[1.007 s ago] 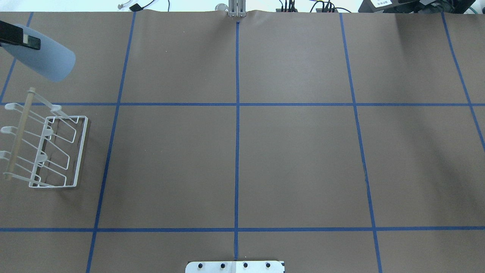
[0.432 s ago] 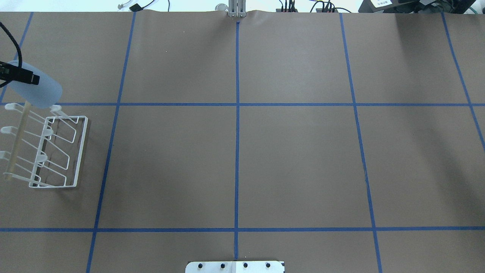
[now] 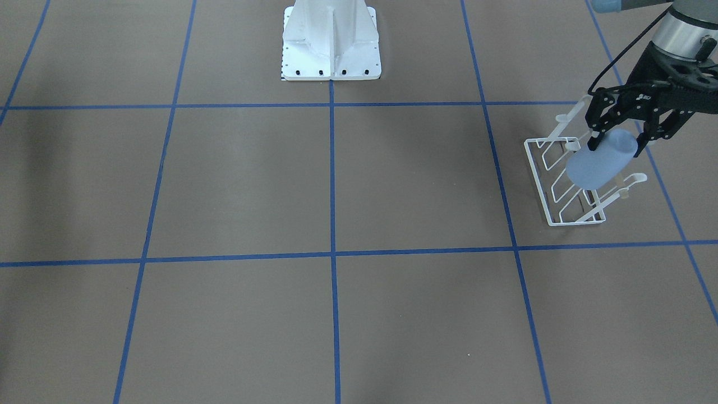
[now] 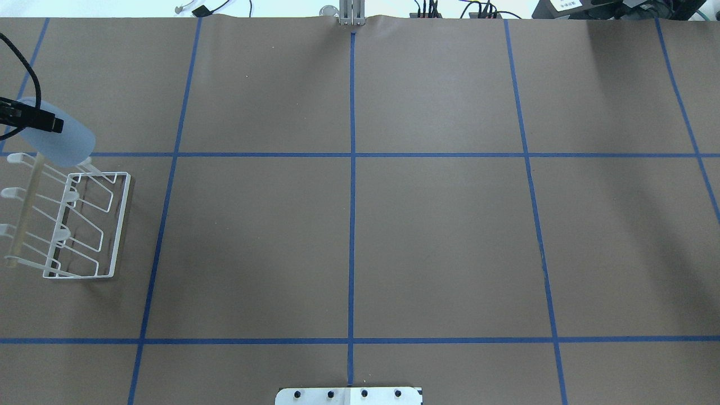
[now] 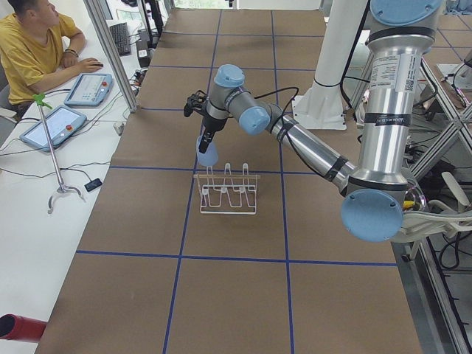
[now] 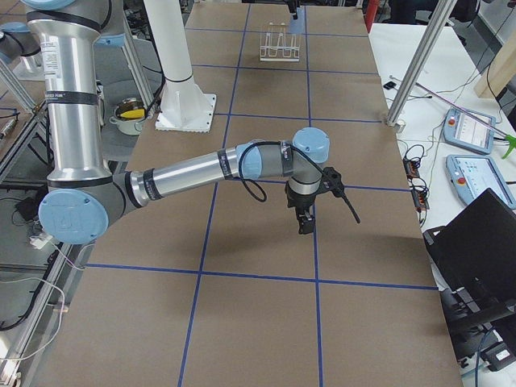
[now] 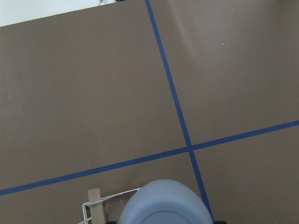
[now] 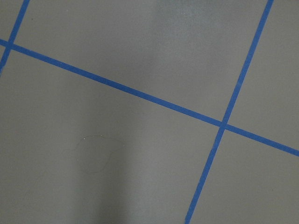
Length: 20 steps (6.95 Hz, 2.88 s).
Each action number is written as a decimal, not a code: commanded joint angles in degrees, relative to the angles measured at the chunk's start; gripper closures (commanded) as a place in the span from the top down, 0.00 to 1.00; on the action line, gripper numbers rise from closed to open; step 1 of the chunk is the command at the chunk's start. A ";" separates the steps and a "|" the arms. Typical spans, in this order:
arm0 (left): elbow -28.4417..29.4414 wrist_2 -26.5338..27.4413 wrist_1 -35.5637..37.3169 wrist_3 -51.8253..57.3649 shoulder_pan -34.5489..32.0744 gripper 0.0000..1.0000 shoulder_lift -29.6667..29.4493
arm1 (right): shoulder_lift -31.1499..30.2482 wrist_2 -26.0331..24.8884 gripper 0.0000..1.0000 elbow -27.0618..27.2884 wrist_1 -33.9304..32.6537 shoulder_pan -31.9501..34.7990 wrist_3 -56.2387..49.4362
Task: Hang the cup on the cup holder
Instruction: 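Move the cup with the left gripper over the wire rack's hooks and lower it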
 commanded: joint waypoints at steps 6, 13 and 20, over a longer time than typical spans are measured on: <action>8.12 1.16 -5.02 -0.26 3.11 0.00 -0.72 | 0.00 -0.08 1.00 -0.04 0.00 0.00 0.50; 11.22 1.16 -6.01 -1.05 5.76 0.77 -1.25 | 0.00 -0.17 1.00 -0.22 0.00 0.00 0.58; 10.87 -5.87 4.32 22.85 -10.10 0.99 -0.99 | -2.28 -0.61 1.00 -0.66 -0.35 2.10 1.02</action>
